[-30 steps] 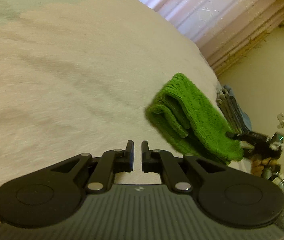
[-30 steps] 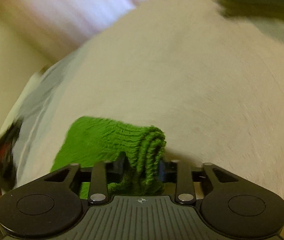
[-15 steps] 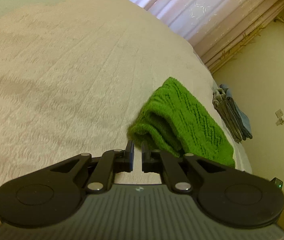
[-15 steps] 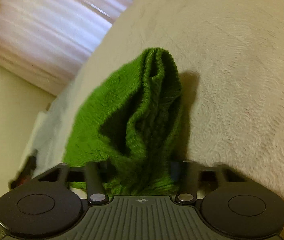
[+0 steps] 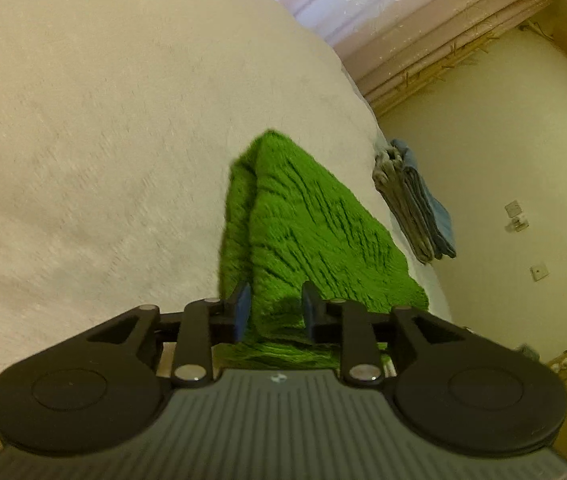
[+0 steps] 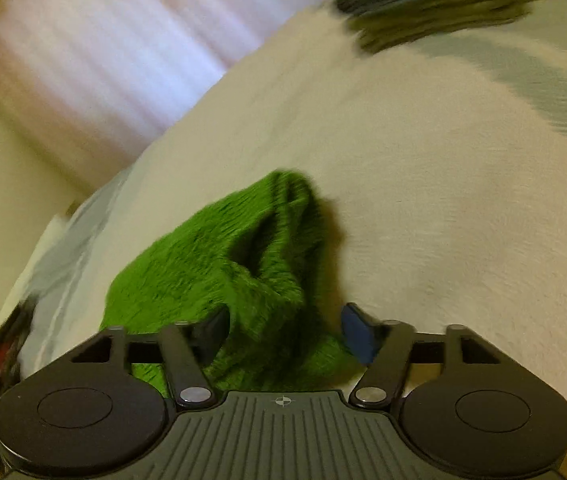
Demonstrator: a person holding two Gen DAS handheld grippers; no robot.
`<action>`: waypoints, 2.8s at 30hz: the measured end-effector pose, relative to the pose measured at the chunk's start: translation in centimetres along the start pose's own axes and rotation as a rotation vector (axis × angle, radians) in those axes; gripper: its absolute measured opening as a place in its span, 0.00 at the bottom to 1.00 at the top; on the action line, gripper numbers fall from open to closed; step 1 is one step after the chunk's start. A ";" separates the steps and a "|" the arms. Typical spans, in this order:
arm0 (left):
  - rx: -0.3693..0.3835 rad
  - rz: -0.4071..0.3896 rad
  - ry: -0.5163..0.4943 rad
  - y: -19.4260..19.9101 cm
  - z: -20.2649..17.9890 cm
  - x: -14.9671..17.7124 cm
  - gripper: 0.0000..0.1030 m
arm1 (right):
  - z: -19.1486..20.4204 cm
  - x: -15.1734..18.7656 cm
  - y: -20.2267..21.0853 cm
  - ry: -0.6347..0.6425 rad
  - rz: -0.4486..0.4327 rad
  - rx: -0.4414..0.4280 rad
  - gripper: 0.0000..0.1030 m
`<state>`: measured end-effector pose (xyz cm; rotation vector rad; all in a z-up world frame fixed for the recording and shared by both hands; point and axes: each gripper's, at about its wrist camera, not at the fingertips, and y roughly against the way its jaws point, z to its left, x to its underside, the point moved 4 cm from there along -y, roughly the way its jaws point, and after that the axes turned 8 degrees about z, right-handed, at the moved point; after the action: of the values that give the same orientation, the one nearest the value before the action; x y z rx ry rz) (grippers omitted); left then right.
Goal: Fold clothes
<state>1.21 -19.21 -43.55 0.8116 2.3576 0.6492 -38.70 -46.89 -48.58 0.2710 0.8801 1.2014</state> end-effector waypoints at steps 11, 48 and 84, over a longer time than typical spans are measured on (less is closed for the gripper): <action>0.013 -0.003 0.062 -1.9 0.4 0.0 0.25 | 0.5 0.5 0.7 -0.150 -0.084 -0.065 0.54; -0.071 -0.144 -0.139 -2.1 0.6 4.0 0.11 | -3.0 3.0 2.8 -0.203 -0.228 -0.109 0.04; -0.297 -0.141 -0.427 -0.9 -5.9 1.1 0.19 | 4.5 0.5 0.7 0.435 -0.080 0.288 0.67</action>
<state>-3.59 -20.63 -40.15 0.5780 1.8589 0.6696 -35.93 -45.05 -45.43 0.2052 1.4355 1.0738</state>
